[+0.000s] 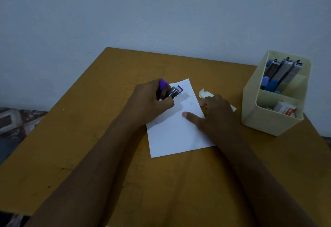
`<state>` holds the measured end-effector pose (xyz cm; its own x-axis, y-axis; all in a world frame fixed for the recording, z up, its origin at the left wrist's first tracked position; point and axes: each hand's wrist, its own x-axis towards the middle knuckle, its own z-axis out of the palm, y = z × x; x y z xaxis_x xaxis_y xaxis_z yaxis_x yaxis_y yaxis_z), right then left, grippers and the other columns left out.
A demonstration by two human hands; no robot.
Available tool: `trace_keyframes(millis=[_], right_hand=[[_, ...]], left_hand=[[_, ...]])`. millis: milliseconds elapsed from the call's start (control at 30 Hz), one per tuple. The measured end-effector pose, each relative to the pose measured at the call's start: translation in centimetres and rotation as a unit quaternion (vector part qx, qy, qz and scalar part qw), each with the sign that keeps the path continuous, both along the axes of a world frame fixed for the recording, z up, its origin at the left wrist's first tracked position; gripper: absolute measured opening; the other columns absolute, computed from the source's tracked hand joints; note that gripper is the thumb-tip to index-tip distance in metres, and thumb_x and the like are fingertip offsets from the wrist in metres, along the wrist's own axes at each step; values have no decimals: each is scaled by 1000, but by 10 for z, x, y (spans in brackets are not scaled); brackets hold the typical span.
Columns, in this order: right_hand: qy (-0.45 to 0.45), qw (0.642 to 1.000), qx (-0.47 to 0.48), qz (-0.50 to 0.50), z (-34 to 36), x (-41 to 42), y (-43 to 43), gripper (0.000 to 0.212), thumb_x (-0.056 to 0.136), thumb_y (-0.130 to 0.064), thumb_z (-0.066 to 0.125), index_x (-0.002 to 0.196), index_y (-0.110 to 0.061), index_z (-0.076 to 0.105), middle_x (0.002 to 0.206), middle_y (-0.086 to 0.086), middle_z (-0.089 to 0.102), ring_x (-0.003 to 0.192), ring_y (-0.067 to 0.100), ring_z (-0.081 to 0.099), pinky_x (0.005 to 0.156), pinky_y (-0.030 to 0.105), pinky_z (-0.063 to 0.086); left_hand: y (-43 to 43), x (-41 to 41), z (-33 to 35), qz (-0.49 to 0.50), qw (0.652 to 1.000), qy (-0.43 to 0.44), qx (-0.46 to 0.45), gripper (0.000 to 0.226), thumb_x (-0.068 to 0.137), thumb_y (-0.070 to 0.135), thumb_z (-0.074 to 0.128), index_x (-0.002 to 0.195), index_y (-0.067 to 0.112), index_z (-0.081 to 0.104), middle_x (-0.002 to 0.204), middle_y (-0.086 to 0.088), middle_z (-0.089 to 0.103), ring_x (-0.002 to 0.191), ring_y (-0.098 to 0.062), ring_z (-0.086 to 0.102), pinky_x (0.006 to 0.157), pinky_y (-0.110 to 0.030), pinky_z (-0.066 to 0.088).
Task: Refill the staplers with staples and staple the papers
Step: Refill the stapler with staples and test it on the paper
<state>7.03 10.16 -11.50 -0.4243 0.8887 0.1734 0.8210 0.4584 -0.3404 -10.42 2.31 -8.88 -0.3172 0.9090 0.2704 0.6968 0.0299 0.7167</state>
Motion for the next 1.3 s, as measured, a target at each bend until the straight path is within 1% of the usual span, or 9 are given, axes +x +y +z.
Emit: trace_keyframes(millis=[133, 267, 433, 700, 833, 967, 1100, 1167, 1300], right_hand=[[39, 999, -18, -27, 0, -3, -4, 59, 73, -64, 61, 108, -15, 60, 118, 3, 58, 110, 18, 51, 96, 37, 44], [31, 998, 4, -52, -7, -6, -5, 67, 73, -67, 58, 116, -16, 56, 122, 2, 57, 112, 18, 51, 95, 36, 43], [42, 997, 18, -55, -9, -5, -5, 60, 78, -60, 59, 118, -15, 57, 120, 3, 60, 110, 20, 54, 95, 39, 47], [15, 997, -21, -67, -2, -5, -1, 56, 74, -68, 56, 82, -13, 64, 74, 1, 62, 76, 17, 64, 76, 31, 52], [43, 998, -24, -47, 1, 1, -3, 40, 81, -55, 60, 85, -15, 65, 74, -2, 64, 69, 11, 60, 71, 24, 47], [138, 988, -65, -26, 7, 8, 1, 23, 87, -35, 61, 77, -19, 48, 62, -10, 46, 57, 5, 45, 53, 20, 30], [300, 944, -129, -47, 15, 14, 11, 24, 87, -28, 62, 74, -23, 43, 70, -4, 50, 63, 9, 48, 54, 24, 34], [343, 923, -167, -51, 17, 17, 14, 16, 88, -30, 61, 87, -21, 49, 82, -6, 56, 71, 6, 53, 54, 20, 38], [390, 902, -184, -30, 18, 19, 15, 23, 92, -26, 56, 113, -17, 50, 89, -18, 54, 73, -4, 55, 50, 3, 42]], left_hand=[[-1, -2, 3, 10, 1000, -7, -13, 9, 80, 19, 70, 85, 18, 63, 79, -8, 66, 72, -25, 60, 53, -29, 43], [-3, -1, 4, 19, 1000, -19, -9, 12, 80, 17, 70, 84, 22, 60, 83, -5, 67, 76, -26, 62, 49, -20, 41], [-3, 1, 7, 22, 999, -7, -32, 15, 80, 19, 70, 87, 24, 58, 94, -5, 68, 83, -23, 63, 53, -21, 41], [-2, -1, 4, 19, 999, 25, -15, 11, 86, 21, 66, 94, 23, 59, 97, 0, 67, 75, -15, 58, 54, -18, 35], [-1, -5, 1, 18, 998, 54, -11, 12, 90, 22, 62, 92, 25, 51, 81, 9, 55, 64, -8, 51, 52, -15, 32], [2, -9, -2, 23, 997, 61, 32, 11, 87, 16, 64, 94, 19, 56, 85, 5, 55, 68, -10, 52, 55, -11, 37], [1, -16, -3, 29, 996, 36, 75, 14, 84, 10, 67, 89, 20, 57, 96, 1, 56, 76, -12, 52, 61, -7, 39], [-1, -18, -2, 20, 997, 27, 71, 16, 84, 10, 68, 90, 22, 58, 88, 3, 58, 72, -12, 53, 61, -12, 39], [-4, -25, -2, 14, 998, 25, 54, 13, 84, 13, 69, 96, 15, 64, 87, -6, 64, 74, -19, 57, 64, -27, 44]])
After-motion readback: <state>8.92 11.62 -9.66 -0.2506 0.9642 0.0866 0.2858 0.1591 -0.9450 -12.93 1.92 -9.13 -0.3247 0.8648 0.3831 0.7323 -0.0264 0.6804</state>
